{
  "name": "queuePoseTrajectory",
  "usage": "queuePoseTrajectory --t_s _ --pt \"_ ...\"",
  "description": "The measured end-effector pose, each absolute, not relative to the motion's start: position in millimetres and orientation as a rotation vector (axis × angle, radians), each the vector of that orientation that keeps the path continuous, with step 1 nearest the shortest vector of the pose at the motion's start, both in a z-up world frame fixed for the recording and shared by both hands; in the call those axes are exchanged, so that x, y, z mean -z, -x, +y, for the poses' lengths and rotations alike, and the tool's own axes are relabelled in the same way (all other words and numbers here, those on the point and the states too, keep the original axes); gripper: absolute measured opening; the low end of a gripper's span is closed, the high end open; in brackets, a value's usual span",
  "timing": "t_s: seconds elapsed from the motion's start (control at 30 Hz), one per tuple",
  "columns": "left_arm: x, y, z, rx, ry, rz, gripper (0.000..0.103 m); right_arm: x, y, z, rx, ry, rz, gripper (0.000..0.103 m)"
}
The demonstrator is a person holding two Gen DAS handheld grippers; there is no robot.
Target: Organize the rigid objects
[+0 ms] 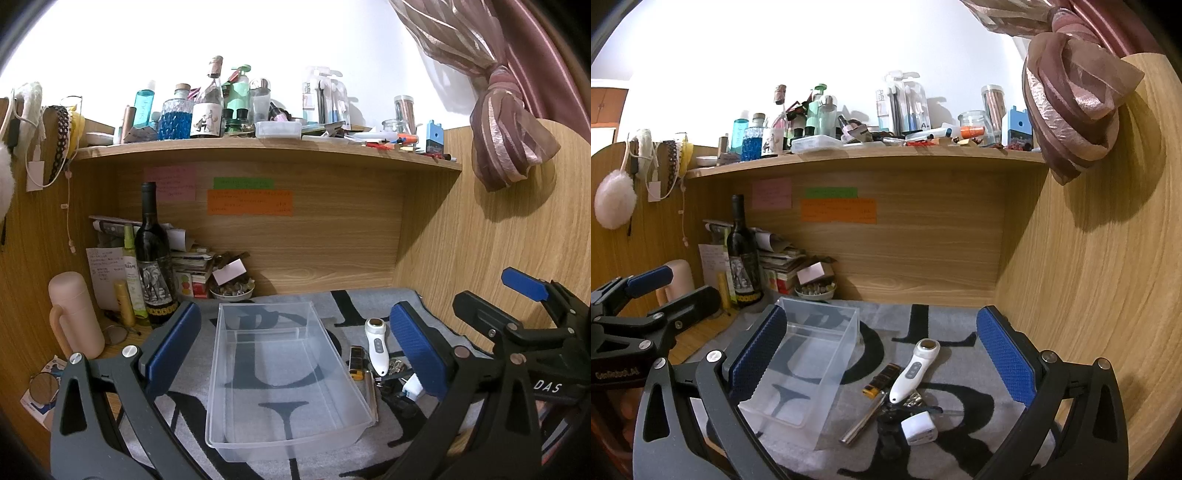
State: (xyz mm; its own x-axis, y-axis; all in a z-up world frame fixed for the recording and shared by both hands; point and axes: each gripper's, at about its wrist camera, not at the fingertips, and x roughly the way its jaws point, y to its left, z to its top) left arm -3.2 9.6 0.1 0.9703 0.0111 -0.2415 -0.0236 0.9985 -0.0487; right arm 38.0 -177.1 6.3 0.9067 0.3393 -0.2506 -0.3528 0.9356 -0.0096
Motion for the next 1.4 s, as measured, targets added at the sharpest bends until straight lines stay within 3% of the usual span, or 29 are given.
queuePoseTrajectory --t_s 0.33,0.37,0.43,0.57,0.8,1.0,1.13,1.4 --pt "13 -28 40 -0.008 0.126 0.340 0.102 4 -57 -177 -0.347 0.068 0.278 0.103" --pt "15 -33 44 -0.012 0.132 0.356 0.099 5 -61 -177 -0.345 0.071 0.286 0.103" --pt "20 -44 53 -0.043 0.130 0.396 0.082 10 -71 -178 -0.334 0.074 0.309 0.101" --pt "33 -69 73 -0.073 0.123 0.476 0.076 17 -92 -180 -0.324 0.082 0.368 0.090" --pt "58 -113 97 -0.064 0.107 0.648 0.050 33 -134 -184 -0.293 0.103 0.482 0.077" --pt "79 -138 107 -0.040 0.103 0.777 0.033 49 -167 -183 -0.292 0.112 0.596 0.062" --pt "89 -147 110 -0.039 0.098 0.845 0.015 60 -190 -183 -0.294 0.111 0.670 0.053" --pt "107 -160 119 0.029 0.163 0.956 0.013 85 -228 -180 -0.288 0.096 0.813 0.042"
